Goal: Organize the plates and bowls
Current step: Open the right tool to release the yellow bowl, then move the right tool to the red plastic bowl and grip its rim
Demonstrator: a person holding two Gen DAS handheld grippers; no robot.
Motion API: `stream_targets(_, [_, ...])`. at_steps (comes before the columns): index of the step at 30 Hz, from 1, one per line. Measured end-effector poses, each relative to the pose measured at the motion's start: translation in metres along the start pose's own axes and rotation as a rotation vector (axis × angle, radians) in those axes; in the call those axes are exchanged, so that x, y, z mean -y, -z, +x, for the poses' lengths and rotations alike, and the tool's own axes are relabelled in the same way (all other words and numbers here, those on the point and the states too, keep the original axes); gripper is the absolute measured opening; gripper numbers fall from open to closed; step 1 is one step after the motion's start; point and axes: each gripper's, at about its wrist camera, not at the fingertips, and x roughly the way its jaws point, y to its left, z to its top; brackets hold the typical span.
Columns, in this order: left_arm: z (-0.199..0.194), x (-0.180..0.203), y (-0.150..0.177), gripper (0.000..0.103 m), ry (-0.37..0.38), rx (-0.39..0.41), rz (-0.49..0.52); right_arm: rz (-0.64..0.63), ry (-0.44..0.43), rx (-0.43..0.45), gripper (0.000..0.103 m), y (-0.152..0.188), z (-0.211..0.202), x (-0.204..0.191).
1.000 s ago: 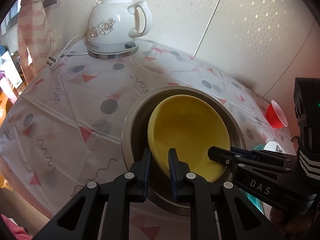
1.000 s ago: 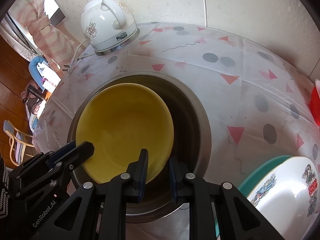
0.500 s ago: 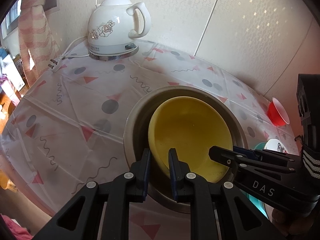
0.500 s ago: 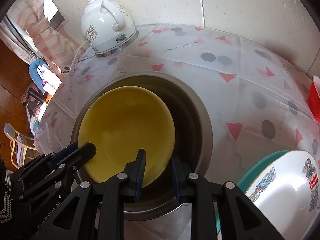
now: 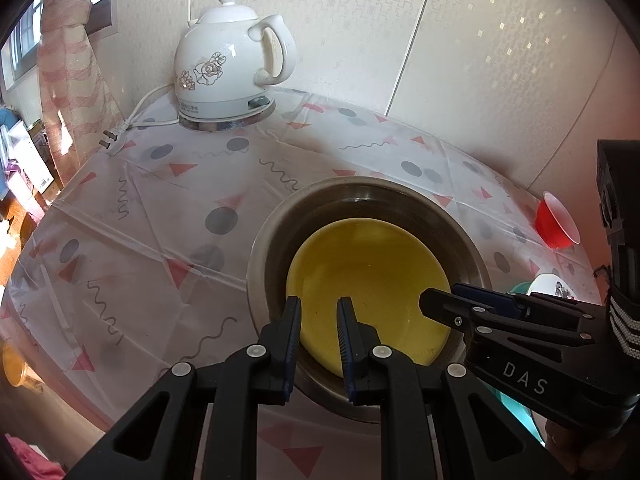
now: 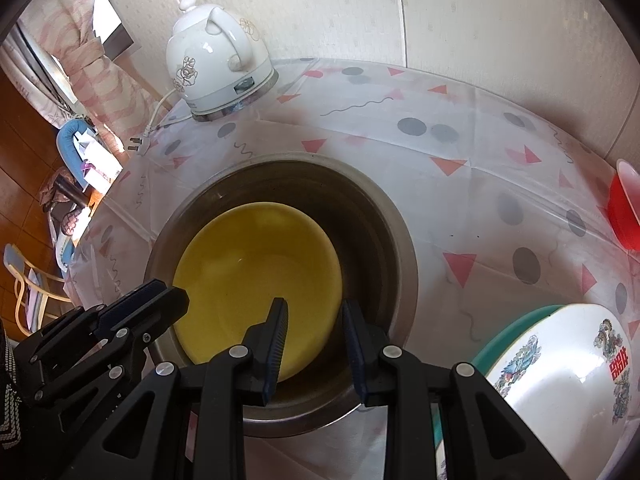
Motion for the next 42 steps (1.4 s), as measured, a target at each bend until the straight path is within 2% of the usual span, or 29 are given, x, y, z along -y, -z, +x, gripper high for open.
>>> stream_targets(23, [-0.031, 0.009, -0.003, 0.018, -0.018, 0.079, 0.041, 0.041, -0.035, 0.019, 0.029, 0.006, -0.008, 0.006])
stream_targets(32, [-0.037, 0.019, -0.003, 0.018, -0.032, 0.096, 0.070, 0.109, -0.081, 0.073, 0.030, 0.006, -0.026, 0.024])
stream_targets(42, [-0.038, 0.043, -0.006, 0.018, -0.039, 0.111, 0.151, 0.213, -0.079, 0.119, 0.033, 0.009, -0.042, 0.061])
